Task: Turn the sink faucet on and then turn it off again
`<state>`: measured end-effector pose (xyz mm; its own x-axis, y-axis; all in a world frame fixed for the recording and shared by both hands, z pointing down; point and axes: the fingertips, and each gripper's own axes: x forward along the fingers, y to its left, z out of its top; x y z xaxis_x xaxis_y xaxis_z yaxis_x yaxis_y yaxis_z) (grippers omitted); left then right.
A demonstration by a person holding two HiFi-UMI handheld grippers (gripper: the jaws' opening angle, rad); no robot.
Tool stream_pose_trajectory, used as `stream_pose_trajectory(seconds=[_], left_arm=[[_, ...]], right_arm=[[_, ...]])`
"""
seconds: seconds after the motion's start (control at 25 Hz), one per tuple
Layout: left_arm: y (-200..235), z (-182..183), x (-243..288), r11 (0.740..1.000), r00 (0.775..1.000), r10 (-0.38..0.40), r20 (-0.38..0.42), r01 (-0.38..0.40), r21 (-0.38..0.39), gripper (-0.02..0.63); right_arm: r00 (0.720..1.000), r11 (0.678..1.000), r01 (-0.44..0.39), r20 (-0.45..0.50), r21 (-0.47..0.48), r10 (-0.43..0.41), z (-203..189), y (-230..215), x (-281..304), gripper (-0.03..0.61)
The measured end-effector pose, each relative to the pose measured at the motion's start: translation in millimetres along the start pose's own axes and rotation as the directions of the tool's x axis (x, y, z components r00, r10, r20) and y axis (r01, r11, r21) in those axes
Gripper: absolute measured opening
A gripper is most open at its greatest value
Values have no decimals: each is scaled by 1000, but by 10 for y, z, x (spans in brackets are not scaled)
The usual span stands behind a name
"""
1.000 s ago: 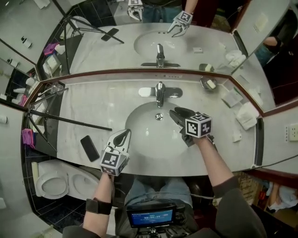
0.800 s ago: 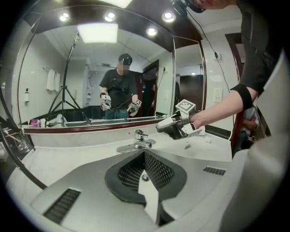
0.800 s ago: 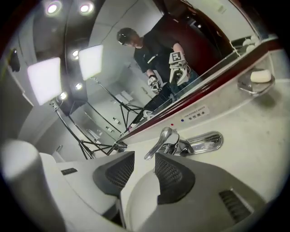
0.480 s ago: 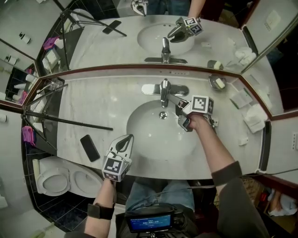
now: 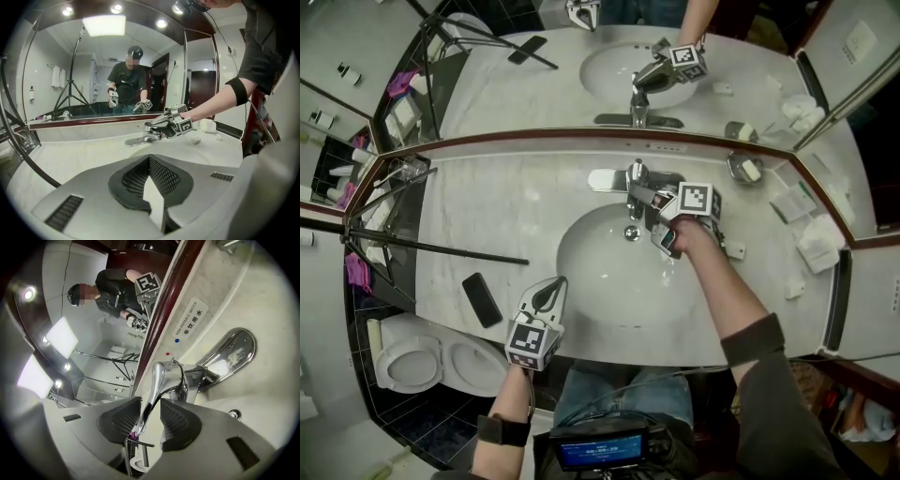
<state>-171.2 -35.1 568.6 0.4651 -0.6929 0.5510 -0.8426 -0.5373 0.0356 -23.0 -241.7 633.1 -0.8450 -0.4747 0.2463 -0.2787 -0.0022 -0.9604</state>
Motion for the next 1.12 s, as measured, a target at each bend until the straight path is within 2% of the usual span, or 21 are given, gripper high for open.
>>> stream_pose_trajectory(seconds=[0.04,0.16,0.36,0.56,0.76,1.12], left_arm=[[8,-9,-2,1000,1000,2,-1,-2,-2,0],[-6,-16,3,1000,1000,-8,0,8,0,0],[-10,-55,27,1000,1000,-22,-14,22,0,0],[6,-70,43,1000,1000,-15,-17,15,1,0],[-2,-80,53,1000,1000,-20,-21,20,3,0],[-30,-17,92,1000,1000,-29,-11,29,6,0]], right_arm=[[1000,1000,-3,-1,11,4,-4,2,21,130],[1000,1000,-2,0,10,2,12,19,41,129],[1000,1000,0,11,1,0,25,50,32,152],[1000,998,-3,29,66,1,59,64,22,123],[1000,996,-5,28,86,2,47,90,-7,101],[998,993,-19,59,116,12,159,188,-11,114]])
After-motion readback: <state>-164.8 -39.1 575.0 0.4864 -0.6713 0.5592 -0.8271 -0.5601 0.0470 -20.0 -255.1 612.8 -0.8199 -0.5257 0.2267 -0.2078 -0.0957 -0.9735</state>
